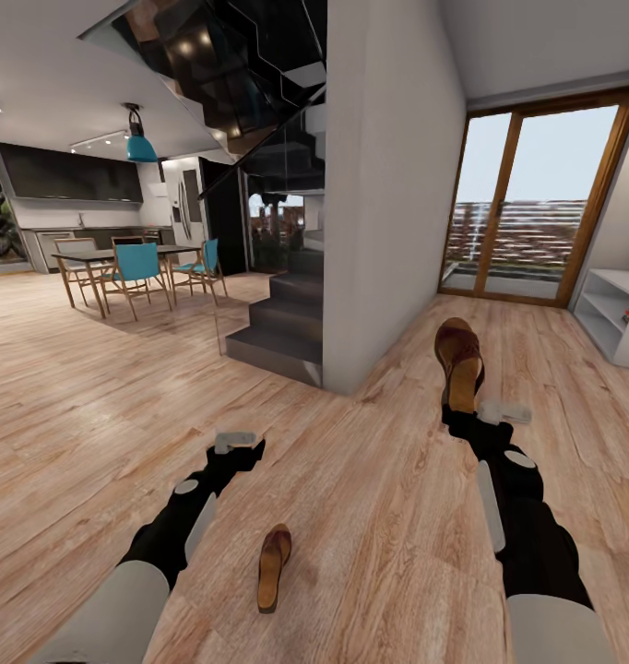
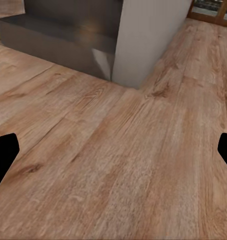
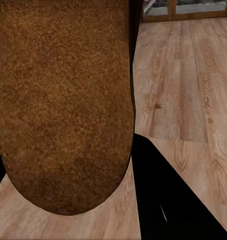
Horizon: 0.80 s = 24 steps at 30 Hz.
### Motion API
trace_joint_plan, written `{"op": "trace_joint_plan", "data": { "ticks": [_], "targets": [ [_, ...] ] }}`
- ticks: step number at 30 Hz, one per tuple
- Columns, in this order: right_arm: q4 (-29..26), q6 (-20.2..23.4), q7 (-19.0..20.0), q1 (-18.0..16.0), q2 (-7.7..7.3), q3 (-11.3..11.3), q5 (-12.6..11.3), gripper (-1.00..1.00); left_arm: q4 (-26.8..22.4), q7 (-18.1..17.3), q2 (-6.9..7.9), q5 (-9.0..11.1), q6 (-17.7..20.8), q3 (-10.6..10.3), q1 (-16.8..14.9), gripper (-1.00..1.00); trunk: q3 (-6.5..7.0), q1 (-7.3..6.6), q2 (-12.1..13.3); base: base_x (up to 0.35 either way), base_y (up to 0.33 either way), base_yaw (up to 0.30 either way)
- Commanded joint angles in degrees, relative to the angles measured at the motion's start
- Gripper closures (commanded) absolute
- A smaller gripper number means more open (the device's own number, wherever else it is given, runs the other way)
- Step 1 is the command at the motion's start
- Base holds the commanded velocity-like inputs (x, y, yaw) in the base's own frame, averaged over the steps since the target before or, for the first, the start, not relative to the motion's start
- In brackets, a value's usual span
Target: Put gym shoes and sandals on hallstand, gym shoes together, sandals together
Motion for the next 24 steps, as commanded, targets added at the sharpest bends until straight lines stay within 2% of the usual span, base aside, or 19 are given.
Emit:
{"op": "trace_joint_plan", "data": {
  "ticks": [1,5,12,19,22,23,24],
  "targets": [
    [-0.7,0.5,-0.1,0.0,0.04,0.2,0.1,1.0,0.6,-0.4,-0.07,0.1,-0.8,0.3,0.0,-1.0,-0.06,-0.01,0.0,0.0,0.0,0.0],
    [-4.5,0.8,-0.1,0.0,0.01,1.3,0.0,1.0,2.5,-0.3,-0.11,0.1,-4.2,0.3,0.0,-1.0,-0.28,0.01,0.0,0.0,0.0,0.0],
    [-5.8,0.9,-0.1,0.0,0.0,1.7,-0.1,1.0,3.1,-0.3,-0.05,0.1,-5.1,0.3,0.0,-1.0,-1.88,0.2,-0.1,0.0,0.0,0.007],
    [-6.0,1.0,-0.1,0.0,0.0,1.6,-0.1,1.0,4.9,-0.3,-0.03,0.1,-6.1,0.3,0.0,-1.0,-3.83,0.38,-0.2,0.0,0.0,0.117],
    [-6.0,1.5,-0.1,0.0,-0.04,1.6,-0.2,1.0,6.8,-0.3,-0.03,0.1,-9.1,0.3,0.0,-1.0,-4.72,0.45,-0.3,0.0,0.0,0.162],
    [-6.0,2.7,0.0,0.0,-0.1,1.6,-0.2,1.0,8.6,-0.3,0.01,0.1,-12.8,0.4,0.0,-1.0,-5.01,0.48,-0.3,0.0,0.0,0.169],
    [-6.0,3.1,0.0,0.0,-0.12,1.6,-0.2,1.0,9.1,-0.3,0.02,0.1,-13.6,0.4,0.0,-1.0,-5.31,0.5,-0.3,0.0,0.0,0.17]
  ]
}}
